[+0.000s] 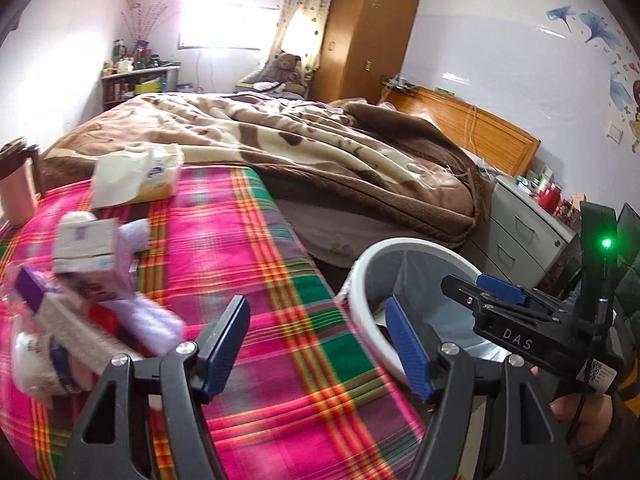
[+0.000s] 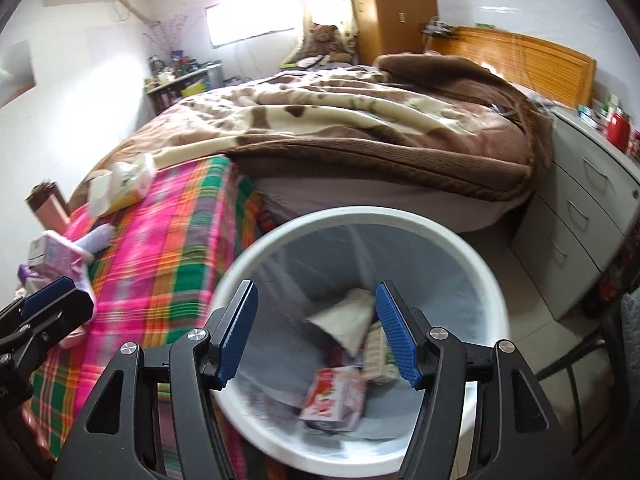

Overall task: Collect trash
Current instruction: 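Move both tools back over the bed toward the yogurt cup and tube box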

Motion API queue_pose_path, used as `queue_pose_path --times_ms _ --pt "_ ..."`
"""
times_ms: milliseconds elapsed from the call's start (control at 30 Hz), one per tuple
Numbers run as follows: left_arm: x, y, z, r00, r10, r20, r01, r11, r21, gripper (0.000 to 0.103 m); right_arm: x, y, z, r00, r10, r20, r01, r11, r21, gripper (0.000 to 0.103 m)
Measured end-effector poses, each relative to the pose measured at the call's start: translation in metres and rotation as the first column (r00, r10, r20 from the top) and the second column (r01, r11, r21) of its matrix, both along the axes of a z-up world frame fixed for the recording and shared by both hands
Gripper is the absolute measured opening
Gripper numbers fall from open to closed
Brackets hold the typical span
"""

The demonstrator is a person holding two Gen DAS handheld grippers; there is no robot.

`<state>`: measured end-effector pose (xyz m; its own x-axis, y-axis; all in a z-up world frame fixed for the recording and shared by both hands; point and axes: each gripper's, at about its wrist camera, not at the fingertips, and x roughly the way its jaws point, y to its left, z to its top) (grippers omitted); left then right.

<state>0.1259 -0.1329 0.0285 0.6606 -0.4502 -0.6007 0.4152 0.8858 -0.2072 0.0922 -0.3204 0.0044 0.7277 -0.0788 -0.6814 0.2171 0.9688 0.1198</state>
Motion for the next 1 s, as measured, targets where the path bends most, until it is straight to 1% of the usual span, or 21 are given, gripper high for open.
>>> queue_pose_path --times_ms 133,267,400,533,733,1000 --pt "-0.007 0.034 0.002 0.996 0.083 0.032 -0.084 0.996 0.017 0.075 0.003 0.021 0.005 0.998 0.060 0.033 -0.060 0.998 0.002 0.063" --pt "-0.013 0.066 0.001 0.989 0.146 0.034 -0.146 0.989 0.005 0.075 0.006 0.040 0.008 0.992 0.113 0.050 -0.114 0.993 0.020 0.063" --pt "-0.018 0.093 -0.003 0.979 0.202 0.040 -0.203 0.979 0.012 0.076 0.009 0.059 0.008 0.986 0.158 0.058 -0.159 0.987 0.023 0.063" --pt "-0.021 0.119 -0.010 0.968 0.251 0.029 -0.252 0.968 0.020 0.076 0.010 0.078 0.007 0.978 0.202 0.057 -0.203 0.979 0.023 0.063" --pt "-0.023 0.156 -0.020 0.945 0.326 0.003 -0.326 0.945 0.025 0.077 0.012 0.111 0.001 0.955 0.294 0.041 -0.294 0.956 0.014 0.063" --pt "-0.021 0.188 -0.034 0.924 0.381 -0.036 -0.380 0.924 0.045 0.077 0.018 0.156 -0.002 0.901 0.433 0.023 -0.433 0.901 -0.002 0.063"
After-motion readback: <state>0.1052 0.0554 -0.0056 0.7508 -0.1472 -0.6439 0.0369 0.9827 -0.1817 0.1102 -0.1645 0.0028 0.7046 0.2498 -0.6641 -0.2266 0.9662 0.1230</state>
